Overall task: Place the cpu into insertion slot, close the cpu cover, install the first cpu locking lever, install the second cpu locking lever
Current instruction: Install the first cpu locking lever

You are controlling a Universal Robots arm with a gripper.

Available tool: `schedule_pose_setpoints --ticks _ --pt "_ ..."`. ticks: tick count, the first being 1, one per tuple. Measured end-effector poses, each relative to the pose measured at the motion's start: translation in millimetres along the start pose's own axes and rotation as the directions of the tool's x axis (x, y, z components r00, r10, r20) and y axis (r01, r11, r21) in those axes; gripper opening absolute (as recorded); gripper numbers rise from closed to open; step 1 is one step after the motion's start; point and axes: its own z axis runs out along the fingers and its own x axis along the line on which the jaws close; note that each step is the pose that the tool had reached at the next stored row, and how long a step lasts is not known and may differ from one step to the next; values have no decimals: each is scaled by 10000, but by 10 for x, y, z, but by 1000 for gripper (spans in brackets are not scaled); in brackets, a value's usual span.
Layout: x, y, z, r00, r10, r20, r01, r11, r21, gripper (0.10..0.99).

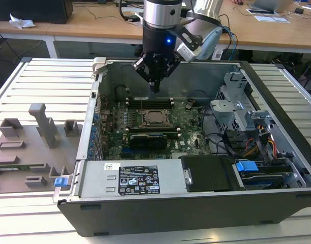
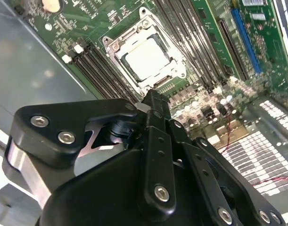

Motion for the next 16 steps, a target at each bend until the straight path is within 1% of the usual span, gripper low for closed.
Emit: schedule_pose_setpoints --ticks 3,5,7,9,10,12,13,14,16 --pt "0 0 1 9987 509 -2 -509 9987 -4 106" --pt "0 0 2 9958 911 -5 -911 9958 -5 106" --pt "0 0 3 9899 1419 -8 -1419 9899 -9 106" --pt "0 0 4 9852 1714 -9 -1714 9852 -10 106" --pt "0 0 4 9808 1951 -11 -1951 9808 -11 106" --pt "0 0 5 9637 2670 -16 -2670 9637 -14 106" --pt "0 0 6 9511 3090 -19 -3090 9511 -16 106" --pt "0 0 7 9372 3488 -21 -3488 9372 -18 106" --pt "0 0 8 9168 3994 -26 -3994 9168 -20 106"
